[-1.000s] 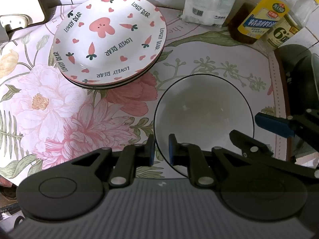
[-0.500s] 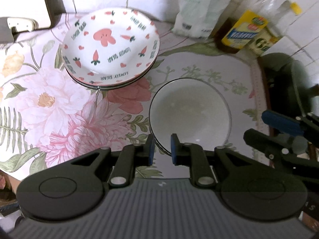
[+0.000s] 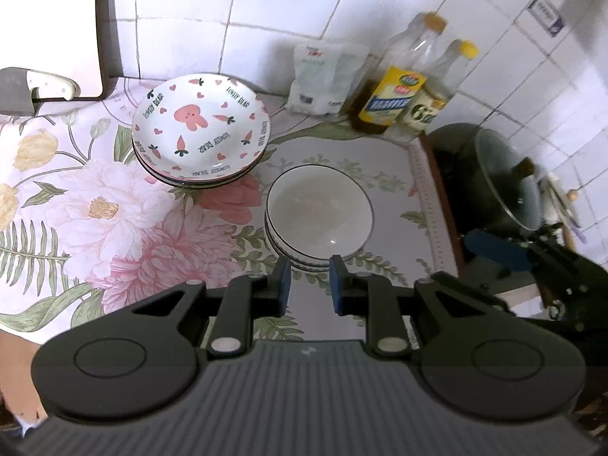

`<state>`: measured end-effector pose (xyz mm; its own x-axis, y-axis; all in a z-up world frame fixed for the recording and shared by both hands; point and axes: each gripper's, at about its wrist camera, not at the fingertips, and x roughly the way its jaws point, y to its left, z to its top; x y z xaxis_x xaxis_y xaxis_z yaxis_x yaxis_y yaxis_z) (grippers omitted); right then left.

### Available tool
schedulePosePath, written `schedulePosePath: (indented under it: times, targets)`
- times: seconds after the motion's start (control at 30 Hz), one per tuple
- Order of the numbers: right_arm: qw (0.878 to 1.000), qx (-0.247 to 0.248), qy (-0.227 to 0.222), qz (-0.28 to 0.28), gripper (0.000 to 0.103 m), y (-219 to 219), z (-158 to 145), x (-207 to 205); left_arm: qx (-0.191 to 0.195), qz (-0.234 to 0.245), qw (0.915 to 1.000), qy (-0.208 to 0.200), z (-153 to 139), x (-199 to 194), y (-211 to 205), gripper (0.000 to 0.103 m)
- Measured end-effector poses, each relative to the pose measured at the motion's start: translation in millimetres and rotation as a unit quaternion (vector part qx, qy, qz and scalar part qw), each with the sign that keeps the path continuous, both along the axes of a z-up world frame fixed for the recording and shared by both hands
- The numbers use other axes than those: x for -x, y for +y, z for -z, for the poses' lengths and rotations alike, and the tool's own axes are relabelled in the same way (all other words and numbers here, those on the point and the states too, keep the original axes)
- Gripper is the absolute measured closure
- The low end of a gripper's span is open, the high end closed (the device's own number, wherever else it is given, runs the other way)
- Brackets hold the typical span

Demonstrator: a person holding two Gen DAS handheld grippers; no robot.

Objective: Organize plates and bowls
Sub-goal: 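Move both grippers to the sides of the three nested bowls, then close both grippers on the bowl stack and lift it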

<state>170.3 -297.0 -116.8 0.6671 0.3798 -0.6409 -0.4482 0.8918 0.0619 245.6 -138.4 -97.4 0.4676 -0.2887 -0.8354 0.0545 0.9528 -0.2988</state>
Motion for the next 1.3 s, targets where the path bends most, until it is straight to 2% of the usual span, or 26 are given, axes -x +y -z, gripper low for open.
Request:
schedulePosePath:
  times: [0.13, 0.2, 0.27, 0.4, 0.47, 0.57, 0.77, 0.87, 0.93, 1.07, 1.3]
  targets:
    - [1.000, -0.003, -0.017, 0.009, 0.043, 7, 3, 18, 0.004, 0.002, 0.9995, -0.032, -2, 24, 6, 0.082]
    - [1.000, -0.005, -0.025, 0.011, 0.037, 9, 4, 26, 0.004, 0.001, 0.9989, -0.047, -1, 34, 7, 0.082]
    - [0.999, -0.008, -0.037, 0.014, 0.034, 10, 7, 34, 0.003, 0.001, 0.9978, -0.066, 0, 43, 7, 0.073]
    - [0.999, -0.008, -0.049, 0.018, 0.029, 10, 22, 43, 0.018, 0.011, 0.9931, -0.115, 7, 61, 7, 0.063]
    - [0.999, -0.007, -0.044, 0.021, 0.014, 11, 39, 41, 0.024, 0.013, 0.9905, -0.135, 12, 67, 8, 0.056]
    - [0.999, 0.001, -0.048, 0.026, 0.012, 13, 68, 42, 0.040, 0.007, 0.9877, -0.151, 28, 70, 9, 0.049]
    - [0.999, 0.011, -0.036, 0.031, 0.011, 15, 132, 28, 0.090, -0.031, 0.9850, -0.144, 84, 56, 16, 0.038]
    - [0.999, 0.006, -0.034, 0.040, 0.011, 14, 159, 13, 0.098, -0.049, 0.9844, -0.138, 111, 46, 18, 0.038]
    - [0.999, 0.004, -0.020, 0.040, 0.011, 13, 172, 1, 0.119, -0.067, 0.9822, -0.129, 126, 39, 20, 0.035]
    - [0.999, -0.002, -0.002, 0.049, 0.011, 12, 189, -21, 0.174, -0.103, 0.9721, -0.119, 146, 25, 24, 0.031]
    - [0.998, 0.008, -0.020, 0.050, 0.010, 24, 202, -42, 0.214, -0.126, 0.9650, -0.084, 166, -8, 30, 0.029]
